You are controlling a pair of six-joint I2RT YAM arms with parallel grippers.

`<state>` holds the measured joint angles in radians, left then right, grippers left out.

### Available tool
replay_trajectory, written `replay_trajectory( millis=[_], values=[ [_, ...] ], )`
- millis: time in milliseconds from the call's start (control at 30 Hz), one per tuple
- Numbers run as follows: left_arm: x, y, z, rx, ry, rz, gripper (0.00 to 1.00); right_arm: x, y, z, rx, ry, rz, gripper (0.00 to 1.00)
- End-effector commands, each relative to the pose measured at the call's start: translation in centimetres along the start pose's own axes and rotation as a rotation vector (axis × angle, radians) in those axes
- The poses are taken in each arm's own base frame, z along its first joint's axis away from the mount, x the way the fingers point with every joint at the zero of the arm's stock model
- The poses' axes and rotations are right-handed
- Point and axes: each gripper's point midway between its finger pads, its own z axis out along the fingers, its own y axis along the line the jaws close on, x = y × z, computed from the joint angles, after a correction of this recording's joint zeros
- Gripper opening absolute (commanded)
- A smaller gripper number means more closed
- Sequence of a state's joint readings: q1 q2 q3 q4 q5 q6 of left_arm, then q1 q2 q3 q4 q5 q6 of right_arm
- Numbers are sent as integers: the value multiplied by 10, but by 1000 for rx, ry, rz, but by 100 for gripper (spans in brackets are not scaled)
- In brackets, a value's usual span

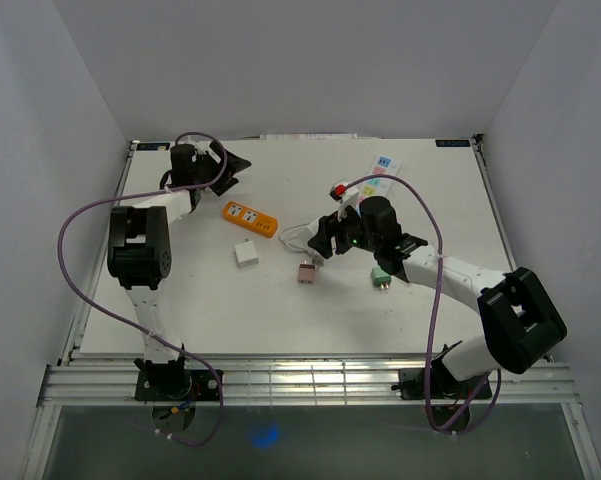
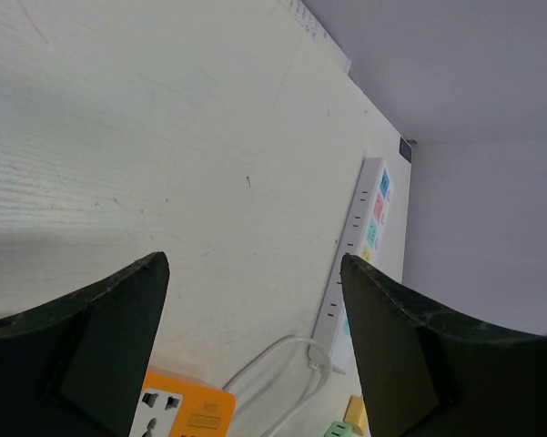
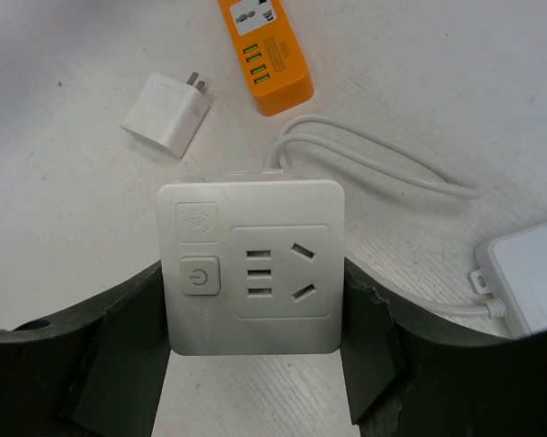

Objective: Insert the plug

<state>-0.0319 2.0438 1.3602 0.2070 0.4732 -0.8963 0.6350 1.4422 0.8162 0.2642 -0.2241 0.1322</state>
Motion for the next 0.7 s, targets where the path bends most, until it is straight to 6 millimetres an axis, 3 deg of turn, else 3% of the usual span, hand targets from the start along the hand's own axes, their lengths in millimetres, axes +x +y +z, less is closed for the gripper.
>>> replay_trajectory(
  millis=[0,167,367,500,667],
  values=[
    [-1,3,6,33,-6,62,86,-37,7,1,-35,-112,-43,21],
    [8,13,8,24,16,46,85,-35,8,1,-41,-106,-51,21],
    [33,28,3,23,51,29,83,-57,11,12,-72,-126,-97,21],
    [53,20,0,60,75,53,82,-78,15,20,-96,-143,-110,21],
    [86,6,-2,132,146,107,82,-67,13,27,-103,-107,-114,20]
  ],
)
